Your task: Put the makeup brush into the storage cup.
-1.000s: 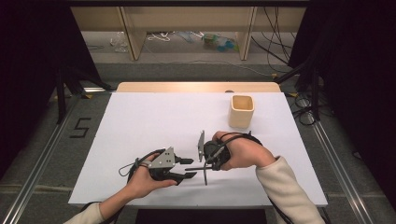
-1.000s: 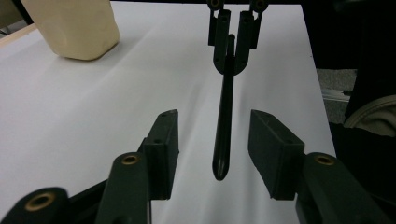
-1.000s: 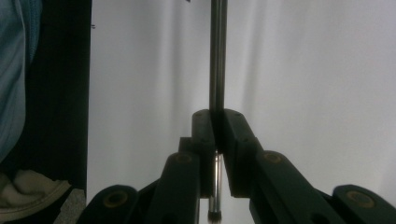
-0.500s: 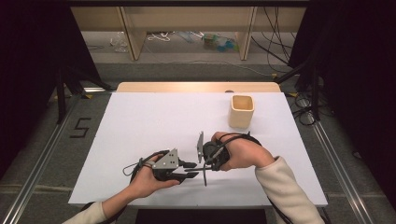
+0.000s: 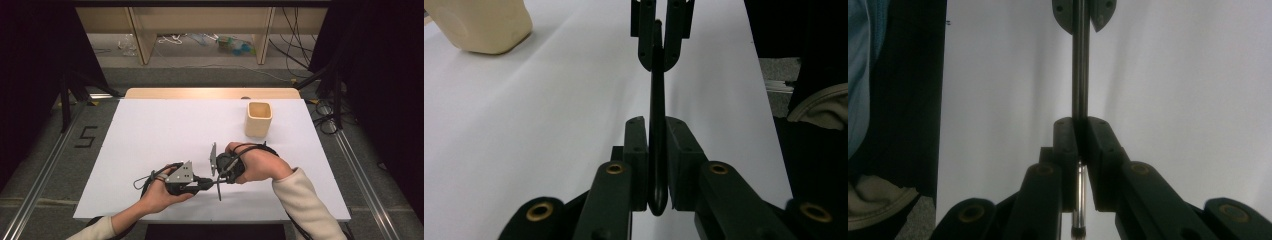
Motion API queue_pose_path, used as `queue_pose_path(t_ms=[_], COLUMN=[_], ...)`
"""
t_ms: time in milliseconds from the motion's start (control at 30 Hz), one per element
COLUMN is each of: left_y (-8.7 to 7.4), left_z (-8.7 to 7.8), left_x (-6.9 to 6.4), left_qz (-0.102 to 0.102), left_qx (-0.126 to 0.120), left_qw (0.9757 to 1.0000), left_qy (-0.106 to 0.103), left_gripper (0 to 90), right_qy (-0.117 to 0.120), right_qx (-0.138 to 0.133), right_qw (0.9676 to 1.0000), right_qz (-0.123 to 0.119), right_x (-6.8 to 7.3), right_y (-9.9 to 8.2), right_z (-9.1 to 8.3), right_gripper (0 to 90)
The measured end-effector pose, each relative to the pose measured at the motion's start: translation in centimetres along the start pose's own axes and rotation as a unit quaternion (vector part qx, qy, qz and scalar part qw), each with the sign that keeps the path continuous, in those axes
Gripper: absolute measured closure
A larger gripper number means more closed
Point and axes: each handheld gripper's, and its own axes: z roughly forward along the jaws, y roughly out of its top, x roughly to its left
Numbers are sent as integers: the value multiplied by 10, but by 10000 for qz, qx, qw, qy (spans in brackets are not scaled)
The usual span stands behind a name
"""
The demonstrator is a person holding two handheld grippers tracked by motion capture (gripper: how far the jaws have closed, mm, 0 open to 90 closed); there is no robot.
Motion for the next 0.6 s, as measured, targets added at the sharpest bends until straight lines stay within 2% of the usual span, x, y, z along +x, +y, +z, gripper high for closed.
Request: queue_pose_path(t_ms=[100, 267, 300, 333, 367, 400, 433, 467, 533, 600], left_y=[0, -1, -1, -1, -1, 0, 0, 0, 0, 0], left_z=[0, -1, -2, -1, -2, -2, -3, -4, -6, -8], left_x=[-1, 0, 1, 0, 0, 0, 1, 1, 3, 5], left_qz=[13, -92, -48, -113, -127, -135, -159, -179, -210, -243], left_qx=[41, 39, 79, 19, -8, -29, -36, -81, -114, -166], left_qw=[10000, 9999, 9999, 9999, 9998, 9999, 9998, 9998, 9997, 9996], left_qy=[-29, -128, -109, -124, -121, -98, -91, -77, 13, 36], left_gripper=[831, 834, 835, 835, 836, 836, 836, 836, 836, 836], right_qy=[-16, -55, -24, -36, -39, -64, -74, -186, -159, -153], right_qx=[-7, -93, -80, -117, -97, -117, -242, -167, -399, -716], right_qw=[10000, 9997, 9999, 9997, 9999, 9999, 9996, 9995, 9988, 9955], right_qz=[-45, -225, -134, -193, -61, -92, 123, -207, 232, 603], right_x=[0, -1, 0, -1, 1, 0, 2, -5, -2, -2], right_y=[0, 0, 0, 0, 0, 0, -1, -3, -6, -10], right_z=[1, 1, 0, 0, -1, -1, -2, -3, -6, -9], right_gripper=[835, 834, 832, 830, 821, 799, 770, 740, 657, 582])
